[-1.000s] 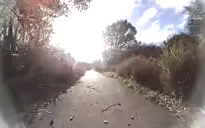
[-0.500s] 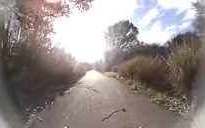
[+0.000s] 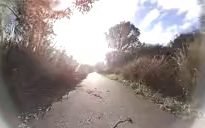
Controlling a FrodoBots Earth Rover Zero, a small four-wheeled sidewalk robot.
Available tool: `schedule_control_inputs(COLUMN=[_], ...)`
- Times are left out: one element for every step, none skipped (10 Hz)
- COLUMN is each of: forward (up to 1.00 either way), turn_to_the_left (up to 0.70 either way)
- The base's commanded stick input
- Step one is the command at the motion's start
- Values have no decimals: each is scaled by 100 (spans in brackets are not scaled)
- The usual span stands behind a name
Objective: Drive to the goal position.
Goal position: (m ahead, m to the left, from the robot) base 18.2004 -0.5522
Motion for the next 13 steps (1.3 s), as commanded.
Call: schedule_control_inputs(forward=[50,50,50,50,50,50,50,50,50,50,50,50,50], turn_to_the_left=[3,3,3,3,3,-20,-47,-47,-47,-47,-47,-47,-47])
